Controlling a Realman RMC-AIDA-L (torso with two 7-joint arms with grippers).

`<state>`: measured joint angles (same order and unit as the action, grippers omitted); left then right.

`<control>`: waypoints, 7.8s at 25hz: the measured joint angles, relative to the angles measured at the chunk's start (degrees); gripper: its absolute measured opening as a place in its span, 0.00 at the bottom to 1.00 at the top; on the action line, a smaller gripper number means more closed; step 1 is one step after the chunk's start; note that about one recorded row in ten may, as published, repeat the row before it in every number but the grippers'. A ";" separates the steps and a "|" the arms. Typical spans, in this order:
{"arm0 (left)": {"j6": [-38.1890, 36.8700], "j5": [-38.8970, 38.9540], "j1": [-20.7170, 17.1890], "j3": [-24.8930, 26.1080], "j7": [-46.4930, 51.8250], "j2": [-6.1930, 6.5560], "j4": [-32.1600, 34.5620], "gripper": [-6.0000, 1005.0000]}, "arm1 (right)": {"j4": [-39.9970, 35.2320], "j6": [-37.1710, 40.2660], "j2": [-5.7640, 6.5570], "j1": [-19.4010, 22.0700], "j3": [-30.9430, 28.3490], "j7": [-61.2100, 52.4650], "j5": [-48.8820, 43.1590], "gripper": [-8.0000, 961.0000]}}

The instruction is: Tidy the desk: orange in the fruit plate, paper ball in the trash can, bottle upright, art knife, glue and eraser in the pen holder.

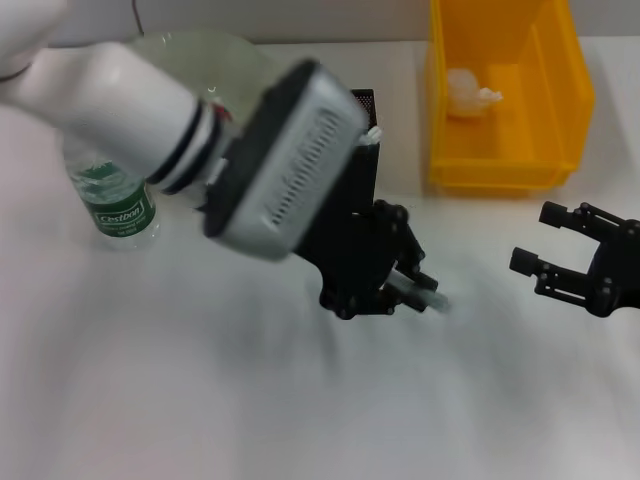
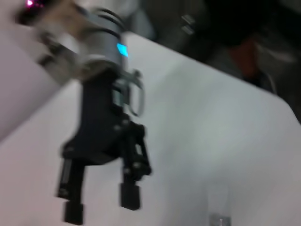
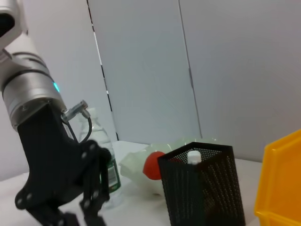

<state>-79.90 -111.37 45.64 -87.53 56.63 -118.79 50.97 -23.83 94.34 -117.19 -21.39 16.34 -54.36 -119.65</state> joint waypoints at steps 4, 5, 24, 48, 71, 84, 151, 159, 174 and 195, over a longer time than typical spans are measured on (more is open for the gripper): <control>-0.84 7.78 -4.52 4.33 -1.66 0.06 -3.08 0.16 | 0.01 0.35 -0.02 0.04 0.22 -0.70 -0.07 0.83; -0.96 9.92 -5.84 4.92 -1.99 0.06 -4.00 0.16 | -0.08 0.37 0.01 0.04 0.46 -0.69 -0.10 0.83; 1.76 64.06 -16.59 -11.14 -28.95 -0.39 -29.66 0.15 | -0.40 0.85 0.07 -0.48 0.72 -0.35 -0.05 0.82; 11.02 117.33 -19.13 -44.75 -31.57 -0.39 -24.91 0.15 | 0.02 0.84 -0.48 -1.89 0.80 -0.31 -0.06 0.83; 17.42 134.79 -18.71 -44.05 -10.27 -0.39 -24.33 0.15 | 0.01 0.85 -0.95 -1.90 2.38 -0.31 -0.03 0.82; 21.89 138.61 -15.98 -45.92 -24.34 -0.39 -24.44 0.14 | 0.01 0.89 -0.93 -2.18 2.38 -0.31 -0.03 0.83; 2.49 56.74 -13.54 -15.26 -3.65 5.17 -29.57 0.82 | -5.06 7.50 1.17 -3.11 8.13 6.63 -3.37 0.83; -1.40 50.86 -14.77 -8.91 -3.65 5.89 -29.45 0.82 | -5.51 8.32 3.11 -4.48 13.39 9.30 -4.02 0.83; -0.14 45.26 -14.66 -6.77 -2.92 6.32 -29.42 0.82 | -4.93 9.82 5.26 -5.05 13.09 9.57 -3.81 0.83; -5.35 44.49 -16.34 -4.81 -5.56 8.18 -28.63 0.80 | -4.20 8.83 4.17 -6.62 13.45 8.15 -3.88 0.83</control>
<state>-85.25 -66.88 29.30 -92.34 51.07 -110.60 22.34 -28.03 103.17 -113.02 -28.01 29.79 -46.21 -123.53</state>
